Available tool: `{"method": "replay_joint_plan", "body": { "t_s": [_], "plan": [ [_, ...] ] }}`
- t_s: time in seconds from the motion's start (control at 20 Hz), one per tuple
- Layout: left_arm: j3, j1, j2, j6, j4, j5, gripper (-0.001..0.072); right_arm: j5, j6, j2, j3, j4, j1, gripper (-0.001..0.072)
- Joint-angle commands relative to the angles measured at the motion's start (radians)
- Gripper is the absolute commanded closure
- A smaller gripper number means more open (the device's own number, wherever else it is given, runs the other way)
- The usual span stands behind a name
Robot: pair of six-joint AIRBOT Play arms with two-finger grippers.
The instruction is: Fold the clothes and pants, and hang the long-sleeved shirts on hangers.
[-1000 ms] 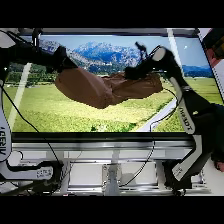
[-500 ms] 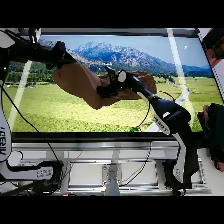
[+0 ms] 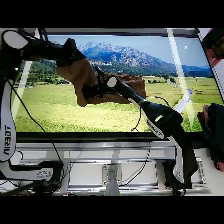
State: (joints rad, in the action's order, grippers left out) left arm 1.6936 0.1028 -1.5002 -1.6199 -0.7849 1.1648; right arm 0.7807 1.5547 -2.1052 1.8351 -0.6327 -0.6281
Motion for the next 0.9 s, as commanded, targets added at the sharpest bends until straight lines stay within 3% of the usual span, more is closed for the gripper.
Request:
{"method": "replay_joint_plan", "body": {
  "t_s": [0.0, 0.1, 0.35, 0.6, 0.85],
  "plan": [
    [0.000, 0.066, -0.050, 0.004, -0.001, -0.063, 0.0687, 0.068, 0.043, 0.017, 0.002, -0.063, 0.037, 0.0682],
    [0.000, 0.098, -0.080, 0.003, 0.000, -0.099, 0.0686, 0.134, 0.126, 0.047, 0.002, -0.230, 0.080, 0.0681],
    [0.000, 0.167, -0.111, -0.001, 0.018, -0.206, 0.0686, 0.316, 0.132, 0.161, 0.002, -0.452, 0.243, 0.0682],
    [0.000, 0.259, -0.151, -0.004, 0.100, -0.361, 0.0686, 0.493, 0.059, 0.321, 0.002, -0.503, 0.427, 0.0681],
    [0.000, 0.396, -0.237, -0.004, 0.122, -0.512, 0.0686, 0.510, 0.049, 0.471, 0.003, -0.510, 0.564, 0.0680]
  ]
}}
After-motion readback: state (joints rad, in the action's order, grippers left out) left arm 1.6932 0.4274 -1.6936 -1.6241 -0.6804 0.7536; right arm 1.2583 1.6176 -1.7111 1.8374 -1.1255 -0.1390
